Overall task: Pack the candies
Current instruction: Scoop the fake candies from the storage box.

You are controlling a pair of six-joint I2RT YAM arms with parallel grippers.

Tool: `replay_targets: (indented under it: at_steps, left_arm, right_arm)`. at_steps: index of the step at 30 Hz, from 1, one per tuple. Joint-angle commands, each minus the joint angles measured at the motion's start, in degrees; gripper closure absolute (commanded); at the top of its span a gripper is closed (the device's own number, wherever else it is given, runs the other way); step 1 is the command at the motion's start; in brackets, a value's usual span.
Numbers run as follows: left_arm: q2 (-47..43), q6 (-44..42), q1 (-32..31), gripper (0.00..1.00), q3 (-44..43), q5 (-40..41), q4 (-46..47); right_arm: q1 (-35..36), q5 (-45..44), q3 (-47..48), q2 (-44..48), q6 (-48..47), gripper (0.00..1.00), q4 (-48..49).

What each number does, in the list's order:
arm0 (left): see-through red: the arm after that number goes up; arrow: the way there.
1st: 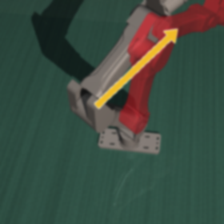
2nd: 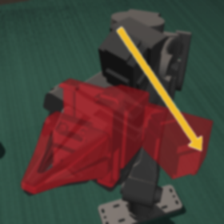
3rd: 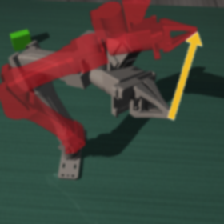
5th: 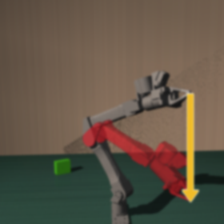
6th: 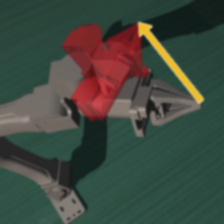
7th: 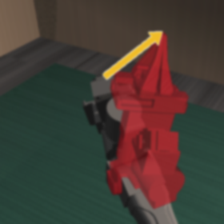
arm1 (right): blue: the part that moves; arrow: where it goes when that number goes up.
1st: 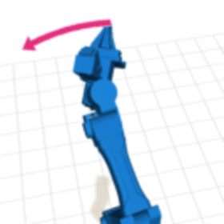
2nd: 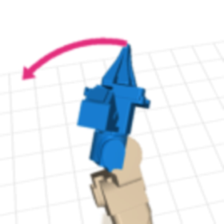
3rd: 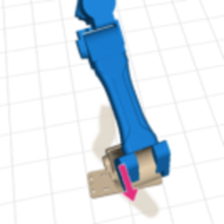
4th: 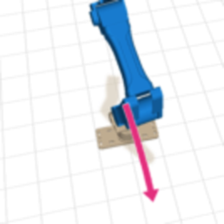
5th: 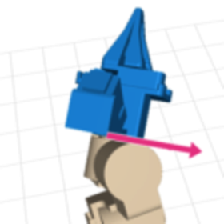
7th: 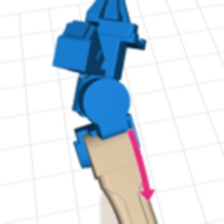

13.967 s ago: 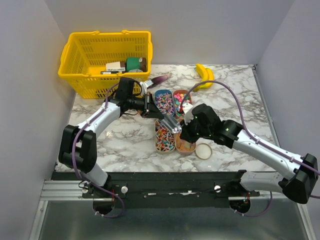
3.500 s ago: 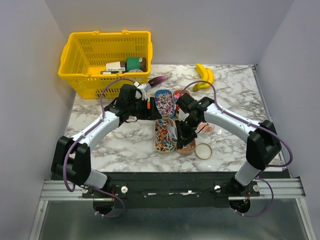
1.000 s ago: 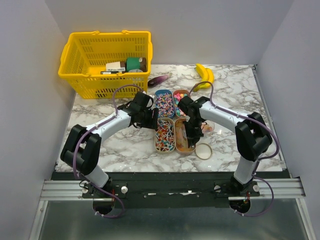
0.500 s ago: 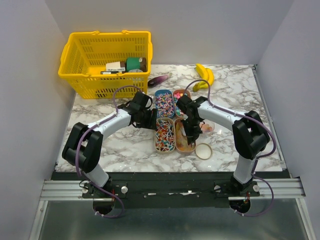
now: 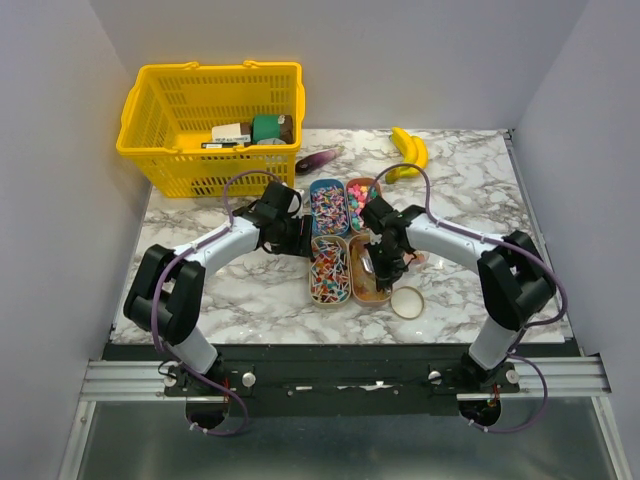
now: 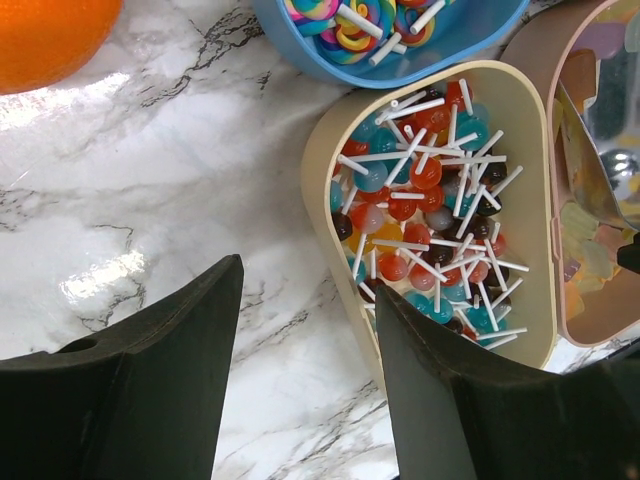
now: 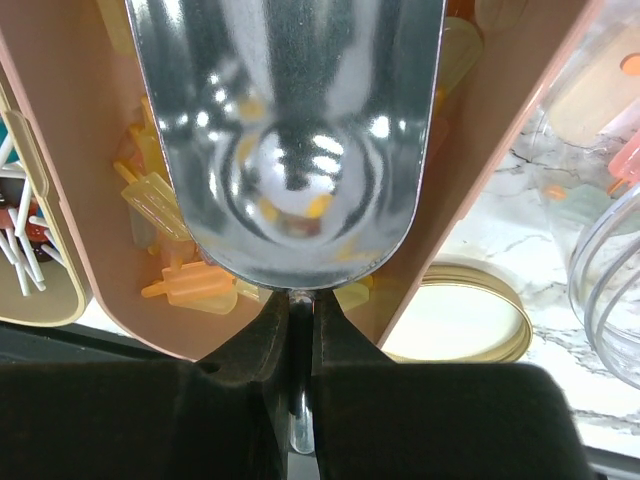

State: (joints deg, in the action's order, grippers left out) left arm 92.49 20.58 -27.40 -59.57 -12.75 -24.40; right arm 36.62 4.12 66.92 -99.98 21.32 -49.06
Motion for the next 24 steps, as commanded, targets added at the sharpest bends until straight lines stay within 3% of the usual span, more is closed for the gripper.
replay_targets:
  at_steps: [1, 24]
  left_arm:
    - [0.32, 0.16, 0.41, 0.35, -1.25, -1.84, 1.29]
    - [0.32, 0.52, 2.00, 0.35, -1.25, -2.36, 1.73]
  right_arm:
    - [-0.41, 0.36, -2.58, 3.48, -1.46, 0.99, 3.62]
    - [0.99, 2.91, -7.85, 15.43, -2.25, 0.99, 3.44]
